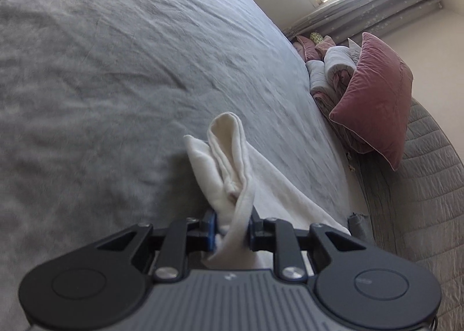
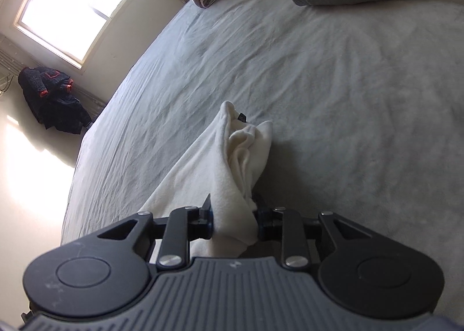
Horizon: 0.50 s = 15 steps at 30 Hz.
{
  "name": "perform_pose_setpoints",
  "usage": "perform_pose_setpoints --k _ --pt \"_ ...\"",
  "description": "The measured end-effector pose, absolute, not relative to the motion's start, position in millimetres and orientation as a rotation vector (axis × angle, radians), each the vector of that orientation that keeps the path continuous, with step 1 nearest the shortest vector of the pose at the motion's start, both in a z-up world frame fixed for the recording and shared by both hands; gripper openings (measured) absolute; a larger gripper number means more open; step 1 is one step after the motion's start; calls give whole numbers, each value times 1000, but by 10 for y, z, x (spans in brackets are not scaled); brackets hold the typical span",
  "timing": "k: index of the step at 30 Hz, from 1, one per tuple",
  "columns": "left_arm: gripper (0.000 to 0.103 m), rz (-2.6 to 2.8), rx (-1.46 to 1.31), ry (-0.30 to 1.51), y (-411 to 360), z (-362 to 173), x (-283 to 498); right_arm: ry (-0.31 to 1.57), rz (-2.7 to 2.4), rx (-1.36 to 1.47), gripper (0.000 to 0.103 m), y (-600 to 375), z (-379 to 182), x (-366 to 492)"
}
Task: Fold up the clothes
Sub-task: 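Grasp the bundle's folded edge with both grippers and tuck it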
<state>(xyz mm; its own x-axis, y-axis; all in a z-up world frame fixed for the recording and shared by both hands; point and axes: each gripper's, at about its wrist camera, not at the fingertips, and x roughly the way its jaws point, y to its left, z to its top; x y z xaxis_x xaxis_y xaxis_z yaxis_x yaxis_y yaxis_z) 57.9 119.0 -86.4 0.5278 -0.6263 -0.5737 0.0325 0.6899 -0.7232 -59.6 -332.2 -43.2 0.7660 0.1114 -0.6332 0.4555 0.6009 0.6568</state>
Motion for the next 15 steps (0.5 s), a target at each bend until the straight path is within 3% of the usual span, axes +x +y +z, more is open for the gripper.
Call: perform_pose_setpoints --k 7,15 --pt "21 -467 -734 964 1235 -994 408 693 -226 905 31 -3298 -525 -885" --pt "31 -504 -729 938 1254 -1088 404 644 -204 950 39 -3418 -759 -988"
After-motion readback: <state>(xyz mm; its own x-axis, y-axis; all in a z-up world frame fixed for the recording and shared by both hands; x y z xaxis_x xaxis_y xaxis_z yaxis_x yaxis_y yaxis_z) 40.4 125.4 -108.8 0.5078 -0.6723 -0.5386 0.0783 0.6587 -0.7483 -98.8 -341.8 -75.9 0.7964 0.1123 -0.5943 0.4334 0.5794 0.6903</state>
